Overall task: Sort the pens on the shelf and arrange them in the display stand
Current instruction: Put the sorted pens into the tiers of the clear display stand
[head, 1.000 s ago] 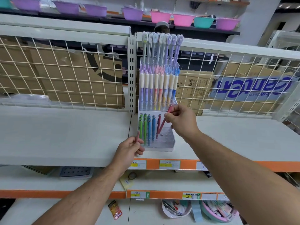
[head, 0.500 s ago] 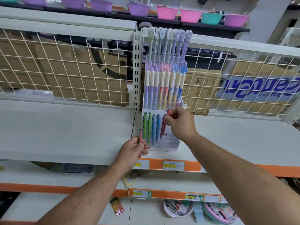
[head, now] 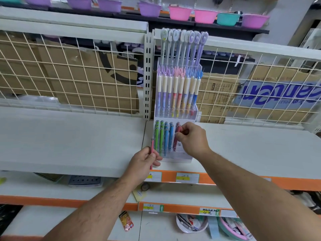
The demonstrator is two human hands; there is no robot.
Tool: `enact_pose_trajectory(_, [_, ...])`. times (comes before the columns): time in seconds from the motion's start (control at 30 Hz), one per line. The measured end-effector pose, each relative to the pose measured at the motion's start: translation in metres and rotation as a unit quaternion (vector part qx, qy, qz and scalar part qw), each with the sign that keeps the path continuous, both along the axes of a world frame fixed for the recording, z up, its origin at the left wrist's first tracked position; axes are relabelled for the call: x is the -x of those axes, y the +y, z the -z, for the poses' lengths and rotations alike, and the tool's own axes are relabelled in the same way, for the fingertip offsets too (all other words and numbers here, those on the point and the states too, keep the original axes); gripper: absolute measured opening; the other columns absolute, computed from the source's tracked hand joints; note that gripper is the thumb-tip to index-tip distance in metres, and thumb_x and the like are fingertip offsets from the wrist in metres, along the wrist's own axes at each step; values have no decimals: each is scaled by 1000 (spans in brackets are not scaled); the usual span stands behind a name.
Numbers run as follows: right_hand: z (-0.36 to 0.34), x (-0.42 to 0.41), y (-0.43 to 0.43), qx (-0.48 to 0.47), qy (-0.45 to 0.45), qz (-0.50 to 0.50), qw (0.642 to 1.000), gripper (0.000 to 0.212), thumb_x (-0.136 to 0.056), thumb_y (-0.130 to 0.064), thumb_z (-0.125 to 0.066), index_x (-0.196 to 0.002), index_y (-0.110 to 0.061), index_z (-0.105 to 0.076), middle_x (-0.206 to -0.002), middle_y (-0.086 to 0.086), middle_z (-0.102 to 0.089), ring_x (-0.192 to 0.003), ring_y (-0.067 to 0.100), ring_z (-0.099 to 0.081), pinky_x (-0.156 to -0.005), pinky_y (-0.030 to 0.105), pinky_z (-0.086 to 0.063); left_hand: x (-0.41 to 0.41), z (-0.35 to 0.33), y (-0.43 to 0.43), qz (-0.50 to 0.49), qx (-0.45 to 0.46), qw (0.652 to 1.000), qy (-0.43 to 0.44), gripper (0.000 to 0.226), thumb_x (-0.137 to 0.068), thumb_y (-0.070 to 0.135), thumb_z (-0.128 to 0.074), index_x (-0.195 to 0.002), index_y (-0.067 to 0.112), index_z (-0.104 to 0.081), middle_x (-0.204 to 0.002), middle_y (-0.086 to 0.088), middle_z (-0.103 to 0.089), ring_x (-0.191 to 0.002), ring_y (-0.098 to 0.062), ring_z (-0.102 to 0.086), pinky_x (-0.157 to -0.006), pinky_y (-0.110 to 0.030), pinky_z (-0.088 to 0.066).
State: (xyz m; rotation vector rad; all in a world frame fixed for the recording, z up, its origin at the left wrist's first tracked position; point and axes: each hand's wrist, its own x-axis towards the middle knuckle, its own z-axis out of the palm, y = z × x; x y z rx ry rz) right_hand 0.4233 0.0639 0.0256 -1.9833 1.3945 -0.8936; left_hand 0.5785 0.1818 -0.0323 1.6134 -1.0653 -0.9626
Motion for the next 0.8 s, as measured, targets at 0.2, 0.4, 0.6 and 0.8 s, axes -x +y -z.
enact_pose_trajectory(0.2, [5,-1,0,-6,10,3,1000,7,-89,-20,-74,-88,-15,-68,-77,-1,-69,-73,18,-65,-67,30,-52,0,-1,0,2,0,1000,-4,21,-105,17,-43,-99,17,-63,-99,4,-74,-88,-17,-71,-82,-34,-54])
enact_pose_trajectory(0.4, [6,-1,2,-9,-3,9,1000,8,-88,-20,-75,-89,-17,-68,-75,-4,-68,-70,16,-64,-66,27,-51,0,-2,1,3,3,1000,-2,19,-105,16,-43,-101,15,-61,-99,3,-74,-88,-17,-71,-83,-34,-54])
enact_pose_trajectory(0.6, [9,0,2,-14,-17,13,1000,15,-86,-18,-77,-92,-17,-64,-77,-3,-67,-72,14,-65,-69,31,-55,0,-1,0,8,3,1000,-7,15,-106,19,-42,-103,16,-57,-101,4,-74,-86,-14,-71,-80,-31,-55])
enact_pose_trajectory(0.8, [9,1,5,-9,-19,12,1000,18,-85,-20,-79,-91,-17,-62,-76,-5,-65,-67,10,-61,-61,22,-48,0,-1,1,9,1,1000,0,15,-105,19,-43,-103,17,-58,-99,4,-74,-85,-11,-71,-76,-26,-51])
